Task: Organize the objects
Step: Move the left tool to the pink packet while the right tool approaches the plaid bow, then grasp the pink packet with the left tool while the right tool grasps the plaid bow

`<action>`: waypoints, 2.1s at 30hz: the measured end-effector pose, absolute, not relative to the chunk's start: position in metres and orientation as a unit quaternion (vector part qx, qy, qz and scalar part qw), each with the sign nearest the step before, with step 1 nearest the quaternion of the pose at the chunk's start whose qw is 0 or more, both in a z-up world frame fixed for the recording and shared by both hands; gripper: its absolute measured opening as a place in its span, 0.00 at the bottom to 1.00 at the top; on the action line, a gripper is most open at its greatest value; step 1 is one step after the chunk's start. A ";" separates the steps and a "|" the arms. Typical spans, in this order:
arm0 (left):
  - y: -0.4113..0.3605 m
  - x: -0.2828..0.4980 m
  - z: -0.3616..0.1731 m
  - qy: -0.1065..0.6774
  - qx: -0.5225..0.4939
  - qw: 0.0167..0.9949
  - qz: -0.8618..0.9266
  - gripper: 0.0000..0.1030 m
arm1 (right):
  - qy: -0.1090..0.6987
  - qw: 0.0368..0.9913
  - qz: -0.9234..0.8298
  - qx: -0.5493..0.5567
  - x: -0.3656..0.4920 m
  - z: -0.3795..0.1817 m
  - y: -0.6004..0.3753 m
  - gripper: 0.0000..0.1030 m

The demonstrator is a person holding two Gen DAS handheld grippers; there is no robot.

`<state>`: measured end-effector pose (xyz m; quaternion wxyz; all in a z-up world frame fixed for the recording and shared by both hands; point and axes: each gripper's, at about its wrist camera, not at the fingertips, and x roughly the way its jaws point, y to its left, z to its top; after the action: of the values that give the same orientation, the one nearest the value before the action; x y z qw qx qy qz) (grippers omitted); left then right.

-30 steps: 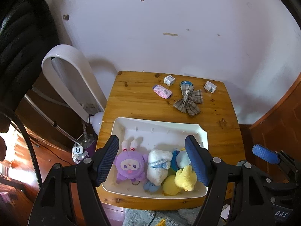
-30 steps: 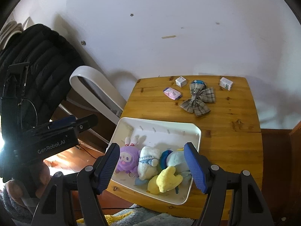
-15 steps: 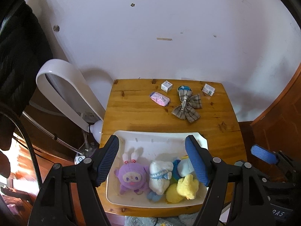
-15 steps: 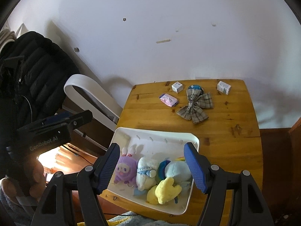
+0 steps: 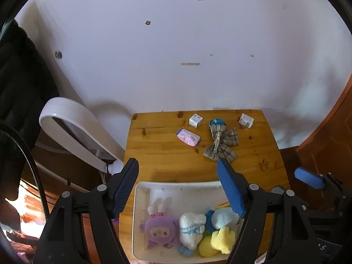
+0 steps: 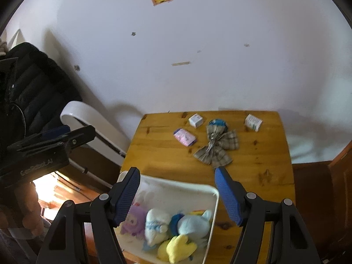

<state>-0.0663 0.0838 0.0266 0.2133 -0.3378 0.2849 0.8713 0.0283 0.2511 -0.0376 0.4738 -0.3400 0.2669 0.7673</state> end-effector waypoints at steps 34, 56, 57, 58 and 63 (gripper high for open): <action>0.189 -0.317 -0.162 0.229 -0.559 0.087 0.793 0.76 | 0.438 0.578 0.571 -0.385 0.043 -0.242 0.497 0.69; 0.165 -0.369 -0.262 0.073 -0.642 -0.009 0.763 0.74 | 0.468 0.606 0.494 -0.412 0.033 -0.311 0.516 0.69; 0.166 -0.368 -0.262 0.074 -0.640 -0.011 0.765 0.74 | 0.469 0.605 0.492 -0.414 0.033 -0.312 0.516 0.69; 0.167 -0.366 -0.262 0.079 -0.636 -0.013 0.768 0.74 | 0.474 0.600 0.488 -0.421 0.033 -0.315 0.515 0.68; 0.173 -0.358 -0.263 0.108 -0.629 -0.020 0.770 0.68 | 0.456 0.600 0.489 -0.440 0.027 -0.317 0.509 0.50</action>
<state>-0.3582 0.1733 -0.2629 -0.0198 -0.6286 0.1075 0.7700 0.0271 0.5092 -0.3169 0.5996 -0.4400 0.4560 0.4889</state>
